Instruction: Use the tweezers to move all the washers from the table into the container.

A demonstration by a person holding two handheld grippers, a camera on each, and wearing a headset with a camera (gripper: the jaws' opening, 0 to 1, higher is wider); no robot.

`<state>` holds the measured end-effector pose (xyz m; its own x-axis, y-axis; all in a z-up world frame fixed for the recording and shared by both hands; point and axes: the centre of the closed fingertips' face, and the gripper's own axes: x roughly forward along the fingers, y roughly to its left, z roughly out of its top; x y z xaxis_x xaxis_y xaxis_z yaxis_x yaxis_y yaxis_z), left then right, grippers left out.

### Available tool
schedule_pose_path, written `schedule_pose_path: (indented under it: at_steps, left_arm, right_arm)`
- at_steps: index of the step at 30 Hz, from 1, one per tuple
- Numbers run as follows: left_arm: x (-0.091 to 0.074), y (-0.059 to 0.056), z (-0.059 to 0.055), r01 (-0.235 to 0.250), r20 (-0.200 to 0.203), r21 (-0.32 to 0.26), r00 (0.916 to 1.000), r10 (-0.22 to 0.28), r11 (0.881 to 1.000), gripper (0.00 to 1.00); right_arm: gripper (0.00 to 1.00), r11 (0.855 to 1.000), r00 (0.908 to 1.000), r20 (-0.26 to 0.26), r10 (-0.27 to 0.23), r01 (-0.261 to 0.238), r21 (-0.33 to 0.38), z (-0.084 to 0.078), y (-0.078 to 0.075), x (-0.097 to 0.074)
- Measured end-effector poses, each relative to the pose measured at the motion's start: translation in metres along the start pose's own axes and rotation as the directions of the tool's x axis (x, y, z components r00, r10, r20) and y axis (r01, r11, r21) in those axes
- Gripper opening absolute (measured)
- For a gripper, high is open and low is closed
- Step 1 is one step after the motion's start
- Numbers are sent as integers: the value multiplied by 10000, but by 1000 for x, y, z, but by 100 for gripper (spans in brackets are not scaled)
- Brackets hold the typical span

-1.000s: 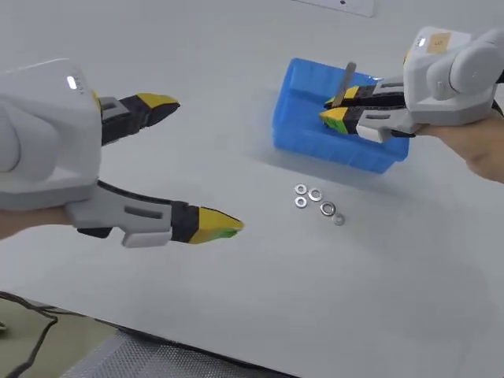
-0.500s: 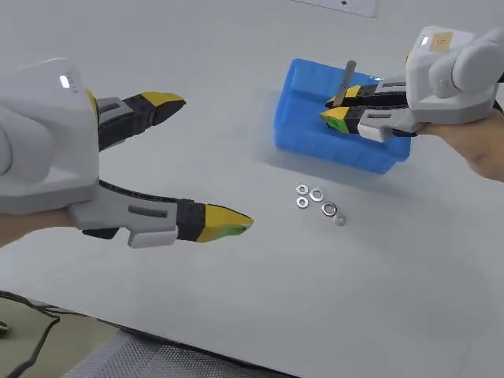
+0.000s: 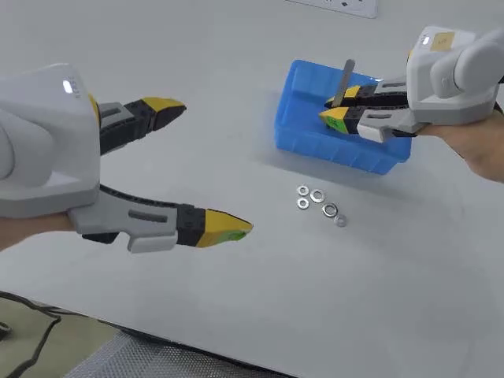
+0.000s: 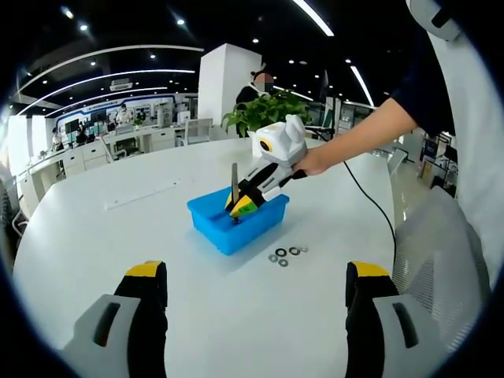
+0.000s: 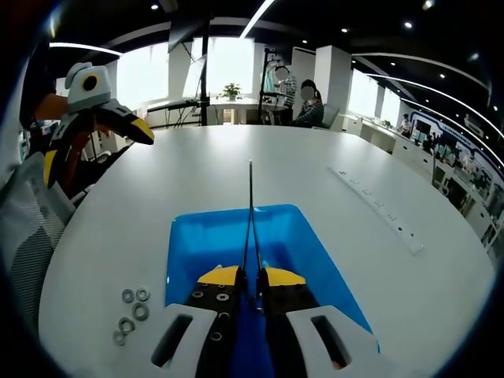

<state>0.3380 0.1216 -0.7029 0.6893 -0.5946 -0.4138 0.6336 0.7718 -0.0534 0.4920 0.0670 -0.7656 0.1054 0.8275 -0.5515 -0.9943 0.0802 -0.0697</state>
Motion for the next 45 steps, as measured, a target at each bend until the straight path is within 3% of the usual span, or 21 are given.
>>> schedule_pose_path:
  at_steps: [9, 12, 14, 17, 18, 20, 22, 27, 30, 32, 34, 39, 42, 45]
  left_arm:
    - [-1, 5, 3, -78, 5, 68, 10000, 78, 9999, 99]
    - [6, 14, 5, -121, 29, 439, 9999, 120, 9990, 99]
    - [16, 26, 8, -207, 68, 365, 9998, 205, 9991, 99]
    - [29, 36, 24, -109, 418, 457, 9991, 90, 9989, 98]
    - [37, 37, 38, 121, 753, 459, 9970, -155, 9989, 96]
    - [48, 37, 55, 459, 1148, 595, 9920, -525, 9972, 90]
    - [62, 39, 64, 626, 960, 1203, 9926, -744, 9908, 87]
    - [93, 41, 89, 1076, 1300, 1526, 9832, -1279, 9824, 74]
    - [107, 38, 97, 1430, 1452, 1532, 9755, -1654, 9778, 69]
    - [116, 36, 99, 1558, 1441, 1646, 9731, -1800, 9740, 61]
    - [123, 31, 101, 1929, 1509, 1569, 9645, -2165, 9686, 52]
    - [135, 20, 98, 2387, 1331, 1689, 9558, -2620, 9563, 42]
    - [137, 20, 99, 2431, 1349, 1605, 9547, -2653, 9566, 28]
    - [140, 20, 103, 2406, 1506, 1464, 9532, -2620, 9595, 23]
  right_arm:
    - [9, 9997, 9993, 335, -147, 140, 208, 7, -6, -6]
    - [8, 9998, 9992, 396, -65, 58, 175, 8, -4, -7]
    - [8, 10000, 9992, 392, -17, 14, 76, 8, -2, -7]
    - [8, 9999, 9994, 321, 143, -142, -34, 9, 1, -6]
    - [8, 9998, 9993, 334, 175, -174, -46, 9, 2, -6]
    - [8, 9997, 9991, 354, 214, -210, -112, 12, 3, -6]
    - [8, 9995, 9988, 409, 267, -261, -162, 14, 4, -7]
    - [8, 9986, 9986, 402, 350, -334, -403, 20, 6, -10]
    - [8, 9983, 9984, 436, 356, -335, -481, 23, 6, -11]
    - [8, 9981, 9981, 481, 389, -365, -501, 24, 7, -13]
    - [8, 9976, 9980, 475, 414, -386, -578, 25, 7, -13]
    - [8, 9971, 9975, 514, 489, -458, -601, 26, 7, -14]
    - [8, 9969, 9972, 511, 541, -510, -596, 25, 8, -13]
    - [8, 9969, 9969, 536, 572, -541, -577, 24, 9, -13]
